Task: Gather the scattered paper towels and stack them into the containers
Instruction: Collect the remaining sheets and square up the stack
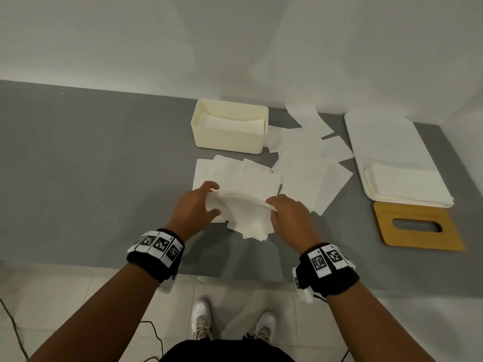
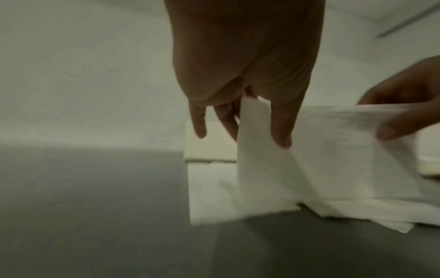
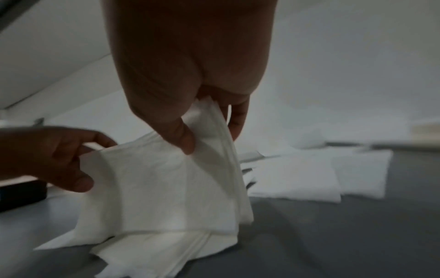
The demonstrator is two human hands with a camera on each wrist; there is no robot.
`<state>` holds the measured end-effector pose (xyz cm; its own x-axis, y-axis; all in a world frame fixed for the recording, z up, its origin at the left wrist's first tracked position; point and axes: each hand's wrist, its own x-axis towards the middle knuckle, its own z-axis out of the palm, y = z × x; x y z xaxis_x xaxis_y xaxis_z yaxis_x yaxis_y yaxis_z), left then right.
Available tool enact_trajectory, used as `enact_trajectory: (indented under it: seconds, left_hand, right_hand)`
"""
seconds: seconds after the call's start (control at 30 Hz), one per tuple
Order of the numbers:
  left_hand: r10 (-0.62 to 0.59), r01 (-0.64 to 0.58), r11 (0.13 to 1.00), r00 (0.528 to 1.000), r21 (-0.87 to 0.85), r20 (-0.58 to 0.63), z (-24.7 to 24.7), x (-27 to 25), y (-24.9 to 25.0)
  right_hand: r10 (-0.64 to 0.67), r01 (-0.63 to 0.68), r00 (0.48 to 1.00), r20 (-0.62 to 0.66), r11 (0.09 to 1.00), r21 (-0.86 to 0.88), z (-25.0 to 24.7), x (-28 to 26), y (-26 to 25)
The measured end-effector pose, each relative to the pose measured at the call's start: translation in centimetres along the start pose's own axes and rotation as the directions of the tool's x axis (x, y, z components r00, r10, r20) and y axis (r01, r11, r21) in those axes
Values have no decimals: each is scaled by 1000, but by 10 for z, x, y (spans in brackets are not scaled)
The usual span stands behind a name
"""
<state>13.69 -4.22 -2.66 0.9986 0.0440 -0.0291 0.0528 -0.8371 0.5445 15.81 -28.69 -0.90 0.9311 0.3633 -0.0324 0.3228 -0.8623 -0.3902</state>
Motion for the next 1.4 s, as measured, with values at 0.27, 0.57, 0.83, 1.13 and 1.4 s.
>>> enact_trajectory:
  seconds: [0.27, 0.57, 0.83, 1.13, 1.4]
  left_hand:
    - [131, -286, 739, 949, 610, 286, 7, 22, 53]
    - [40, -274, 726, 933, 630, 359, -4, 30, 65]
    - [57, -278, 711, 938, 646, 341, -10, 37, 64]
    - [46, -273, 726, 935, 631, 352, -3, 44, 59]
    - [88, -281, 741, 941, 610, 327, -5, 53, 57]
  right_hand:
    - [55, -17, 981, 185, 979, -203, -10, 13, -10]
    - [46, 66, 943, 329, 945, -322, -24, 33, -19]
    - [23, 75, 956, 293, 944, -320, -25, 43, -19]
    - [49, 49, 946, 319, 956, -290, -23, 47, -13]
    - [7, 91, 952, 307, 949, -303, -23, 54, -8]
